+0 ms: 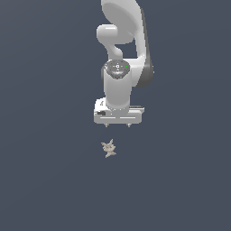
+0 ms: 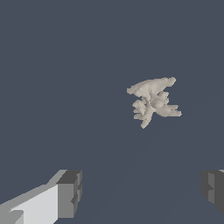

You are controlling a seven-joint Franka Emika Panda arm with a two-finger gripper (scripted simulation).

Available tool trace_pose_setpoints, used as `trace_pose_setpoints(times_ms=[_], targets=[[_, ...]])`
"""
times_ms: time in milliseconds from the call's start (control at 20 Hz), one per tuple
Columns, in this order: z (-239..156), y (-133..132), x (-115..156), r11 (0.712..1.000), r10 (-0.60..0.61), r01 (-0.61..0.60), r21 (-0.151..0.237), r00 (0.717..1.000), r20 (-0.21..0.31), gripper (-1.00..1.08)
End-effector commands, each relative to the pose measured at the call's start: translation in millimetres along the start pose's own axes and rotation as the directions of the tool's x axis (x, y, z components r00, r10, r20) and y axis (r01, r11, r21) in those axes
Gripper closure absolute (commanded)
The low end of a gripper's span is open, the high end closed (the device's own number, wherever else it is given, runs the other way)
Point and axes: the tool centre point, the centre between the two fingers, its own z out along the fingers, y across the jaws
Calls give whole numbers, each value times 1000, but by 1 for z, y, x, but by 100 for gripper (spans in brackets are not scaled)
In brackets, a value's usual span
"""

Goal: Pick up the object and move it to a goal position.

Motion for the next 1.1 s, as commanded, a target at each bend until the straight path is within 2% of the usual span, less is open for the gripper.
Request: trace_pose_setpoints(times_ms=[0, 450, 1050], targets=[[0, 0, 0, 1000, 0, 0, 0, 1000, 0, -92], [-8, -24, 2, 1000, -14, 14, 1, 1000, 0, -92], [-3, -18, 9, 999, -43, 43, -1, 999, -1, -92]])
